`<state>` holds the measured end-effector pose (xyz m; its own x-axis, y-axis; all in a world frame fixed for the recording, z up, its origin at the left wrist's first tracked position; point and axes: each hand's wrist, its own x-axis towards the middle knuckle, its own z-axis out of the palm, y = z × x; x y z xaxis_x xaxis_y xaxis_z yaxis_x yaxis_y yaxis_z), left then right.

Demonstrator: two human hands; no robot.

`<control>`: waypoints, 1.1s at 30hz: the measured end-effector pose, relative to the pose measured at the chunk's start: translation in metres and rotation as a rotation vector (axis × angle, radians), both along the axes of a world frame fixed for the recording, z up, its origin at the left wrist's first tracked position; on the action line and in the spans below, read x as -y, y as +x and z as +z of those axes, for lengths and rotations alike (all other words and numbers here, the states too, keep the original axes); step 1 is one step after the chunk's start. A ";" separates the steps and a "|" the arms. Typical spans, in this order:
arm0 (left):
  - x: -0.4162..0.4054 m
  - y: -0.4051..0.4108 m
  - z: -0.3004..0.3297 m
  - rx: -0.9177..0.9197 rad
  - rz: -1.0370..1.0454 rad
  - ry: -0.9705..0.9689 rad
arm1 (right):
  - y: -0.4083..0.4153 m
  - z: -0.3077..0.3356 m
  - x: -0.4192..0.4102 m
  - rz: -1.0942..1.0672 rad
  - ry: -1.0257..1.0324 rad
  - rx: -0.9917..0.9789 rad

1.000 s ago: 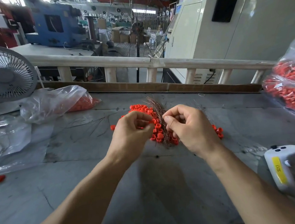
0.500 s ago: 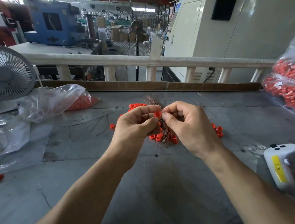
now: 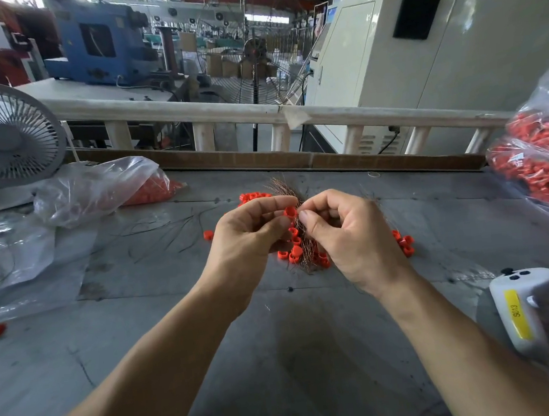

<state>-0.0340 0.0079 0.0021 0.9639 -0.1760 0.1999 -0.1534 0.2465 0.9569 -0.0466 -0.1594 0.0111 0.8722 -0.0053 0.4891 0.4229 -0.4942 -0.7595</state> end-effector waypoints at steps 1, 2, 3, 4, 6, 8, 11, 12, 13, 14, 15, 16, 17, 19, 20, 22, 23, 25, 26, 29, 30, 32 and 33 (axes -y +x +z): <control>0.000 0.000 0.000 0.005 -0.003 0.005 | 0.000 0.000 0.000 0.003 -0.007 0.002; -0.001 0.000 0.000 0.011 -0.007 0.012 | 0.000 0.001 0.000 0.004 -0.013 0.003; -0.001 0.000 -0.001 0.017 -0.010 0.019 | 0.000 0.001 0.000 0.005 -0.015 0.003; -0.002 0.000 -0.001 0.020 -0.010 0.026 | 0.000 0.001 0.000 0.006 -0.012 0.001; -0.002 0.001 -0.001 0.021 -0.005 0.037 | 0.000 0.001 -0.001 0.009 0.010 -0.003; -0.003 0.001 -0.001 0.023 0.001 0.044 | 0.000 0.002 -0.002 0.014 0.035 0.000; -0.003 0.000 -0.001 0.027 -0.002 0.055 | -0.001 0.002 -0.001 0.016 0.028 0.000; -0.003 0.000 -0.001 0.029 -0.004 0.058 | -0.001 0.002 -0.001 0.015 0.022 -0.001; -0.003 0.000 0.000 0.030 -0.005 0.060 | -0.001 0.003 -0.001 0.013 0.018 -0.001; -0.003 0.000 -0.001 0.032 -0.006 0.061 | -0.001 0.003 -0.001 0.008 0.015 0.000; -0.003 0.000 -0.001 0.035 -0.007 0.061 | -0.001 0.003 -0.001 0.000 0.010 0.000; -0.003 0.000 -0.001 0.038 -0.007 0.062 | -0.001 0.003 -0.002 -0.011 0.003 0.001; -0.003 0.000 -0.001 0.043 -0.007 0.064 | -0.001 0.003 -0.002 -0.021 -0.006 0.004; -0.003 0.001 -0.002 0.055 -0.004 0.070 | -0.001 0.003 -0.002 -0.039 -0.016 0.004; -0.003 0.001 -0.002 0.061 -0.001 0.073 | -0.002 0.003 -0.002 -0.046 -0.017 0.003; -0.003 0.001 -0.003 0.068 0.007 0.078 | -0.002 0.004 -0.003 -0.058 -0.022 0.000; -0.003 0.001 -0.003 0.069 0.008 0.079 | -0.002 0.004 -0.003 -0.063 -0.024 -0.001; -0.003 0.001 -0.003 0.065 0.005 0.076 | -0.002 0.004 -0.003 -0.069 -0.019 -0.003; -0.003 0.001 -0.002 0.062 0.001 0.073 | -0.002 0.004 -0.003 -0.071 -0.019 -0.001; -0.003 0.000 -0.001 0.053 -0.018 0.071 | -0.002 0.005 -0.003 -0.072 -0.038 0.007; -0.003 0.000 -0.001 0.054 -0.020 0.074 | -0.002 0.005 -0.003 -0.068 -0.041 0.007; -0.004 0.001 -0.001 0.058 -0.017 0.082 | -0.003 0.005 -0.003 -0.057 -0.040 0.002; -0.004 0.001 -0.001 0.060 -0.015 0.085 | -0.003 0.004 -0.003 -0.055 -0.038 -0.001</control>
